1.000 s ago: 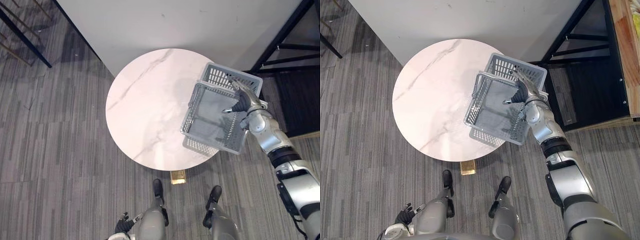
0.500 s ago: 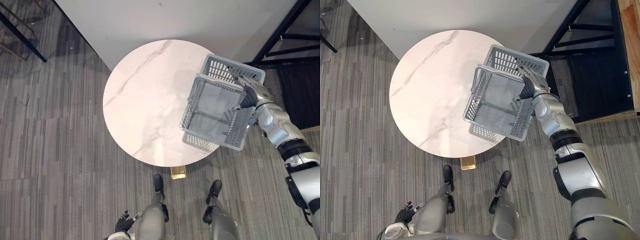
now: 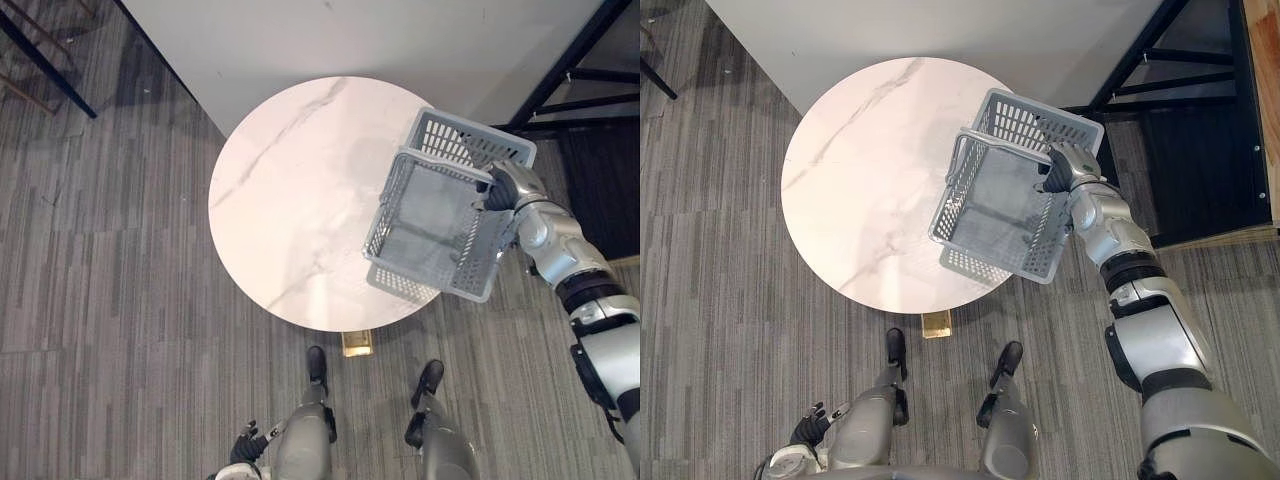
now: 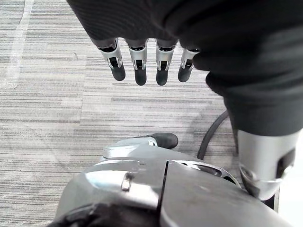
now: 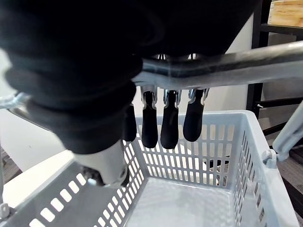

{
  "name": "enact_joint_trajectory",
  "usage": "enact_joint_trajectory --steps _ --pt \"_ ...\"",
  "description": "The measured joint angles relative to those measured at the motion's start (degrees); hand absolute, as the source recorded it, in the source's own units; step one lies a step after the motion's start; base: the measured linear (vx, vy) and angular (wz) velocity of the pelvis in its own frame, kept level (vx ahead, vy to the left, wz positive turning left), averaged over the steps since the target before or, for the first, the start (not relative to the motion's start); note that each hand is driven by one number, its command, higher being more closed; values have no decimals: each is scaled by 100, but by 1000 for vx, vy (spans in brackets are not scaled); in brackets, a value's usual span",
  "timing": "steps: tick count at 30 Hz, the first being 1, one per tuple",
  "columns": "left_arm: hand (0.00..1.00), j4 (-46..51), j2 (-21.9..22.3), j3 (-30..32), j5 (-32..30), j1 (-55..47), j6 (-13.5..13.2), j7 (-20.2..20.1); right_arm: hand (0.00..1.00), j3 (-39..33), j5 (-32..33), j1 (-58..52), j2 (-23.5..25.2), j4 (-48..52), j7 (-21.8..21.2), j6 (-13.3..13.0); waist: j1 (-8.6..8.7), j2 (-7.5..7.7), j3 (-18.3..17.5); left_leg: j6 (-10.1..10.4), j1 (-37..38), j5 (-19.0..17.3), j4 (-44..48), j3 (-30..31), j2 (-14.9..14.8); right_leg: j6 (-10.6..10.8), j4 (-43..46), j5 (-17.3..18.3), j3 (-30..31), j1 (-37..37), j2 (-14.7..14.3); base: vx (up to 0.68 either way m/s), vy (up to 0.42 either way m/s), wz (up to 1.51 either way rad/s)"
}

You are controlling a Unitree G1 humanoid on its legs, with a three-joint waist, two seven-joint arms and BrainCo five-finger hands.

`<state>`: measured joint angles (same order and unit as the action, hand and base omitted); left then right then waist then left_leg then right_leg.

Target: Pick vegetable in the basket

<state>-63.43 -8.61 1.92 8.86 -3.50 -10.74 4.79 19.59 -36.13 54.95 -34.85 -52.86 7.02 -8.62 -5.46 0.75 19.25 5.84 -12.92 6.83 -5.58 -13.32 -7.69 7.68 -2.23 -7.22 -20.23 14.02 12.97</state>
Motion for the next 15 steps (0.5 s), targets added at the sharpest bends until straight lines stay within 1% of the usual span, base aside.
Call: enact_joint_trajectory --steps 4,6,9,11,13,15 --pt "0 2 0 1 -1 0 2 37 100 29 -6 0 1 1 -5 0 3 2 0 1 10 1 1 2 3 4 -26 -5 -10 -30 0 42 -5 1" --pt "0 4 -3 1 -6 0 8 63 100 137 -12 -2 40 4 -20 -2 14 13 6 5 44 4 2 -7 2 -37 -35 -36 5 -49 -3 35 -4 -4" --pt "0 8 -17 1 -20 -1 25 63 100 310 -27 -30 100 35 -89 -5 32 49 24 6 164 3 2 -25 8 -35 -93 -80 45 -165 -3 29 -3 -7" --pt "0 15 -48 -35 -49 -1 31 60 100 434 -124 -225 97 289 -204 -18 37 83 22 12 275 -2 1 -33 4 -34 -94 -81 65 -263 -6 2 -3 -6" --pt "0 21 -70 -38 -62 -2 93 60 100 598 -143 -517 89 793 -283 -44 44 152 2 34 349 -22 1 -86 -1 -11 -94 -95 142 -294 -10 -20 2 -13" --pt "0 21 -105 -34 -77 -8 121 59 100 642 -157 -780 89 1100 -389 -143 43 208 -15 44 426 -31 1 -135 -1 5 -94 -106 201 -338 -10 -23 4 -15"
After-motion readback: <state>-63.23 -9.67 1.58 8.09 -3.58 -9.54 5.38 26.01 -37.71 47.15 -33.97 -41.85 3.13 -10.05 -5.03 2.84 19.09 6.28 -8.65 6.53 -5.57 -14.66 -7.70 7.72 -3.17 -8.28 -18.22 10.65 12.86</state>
